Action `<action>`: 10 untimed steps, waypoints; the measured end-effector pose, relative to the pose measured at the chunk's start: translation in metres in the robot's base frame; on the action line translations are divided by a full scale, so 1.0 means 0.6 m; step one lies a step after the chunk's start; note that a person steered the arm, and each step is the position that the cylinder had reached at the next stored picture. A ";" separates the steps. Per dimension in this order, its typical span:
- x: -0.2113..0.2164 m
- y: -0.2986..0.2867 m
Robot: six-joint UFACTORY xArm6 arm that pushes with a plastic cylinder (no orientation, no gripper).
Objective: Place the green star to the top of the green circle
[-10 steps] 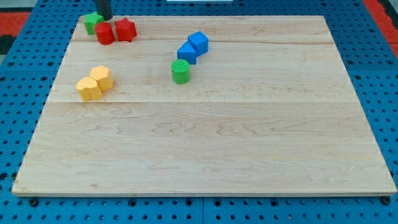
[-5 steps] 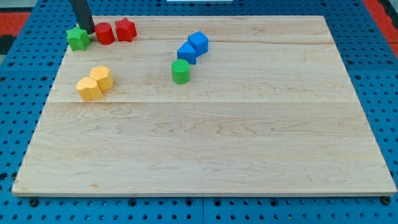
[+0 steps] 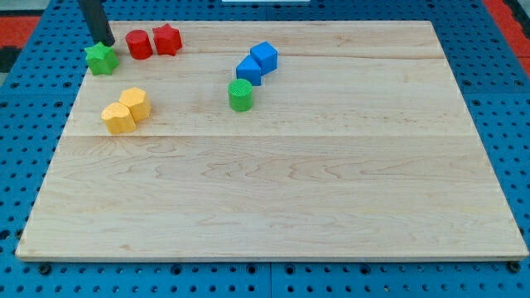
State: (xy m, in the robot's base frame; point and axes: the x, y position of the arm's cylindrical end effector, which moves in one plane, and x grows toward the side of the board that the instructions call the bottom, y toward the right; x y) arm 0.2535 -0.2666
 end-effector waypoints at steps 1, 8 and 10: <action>0.019 0.000; 0.077 -0.041; 0.127 -0.005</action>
State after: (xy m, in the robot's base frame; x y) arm 0.3299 -0.2696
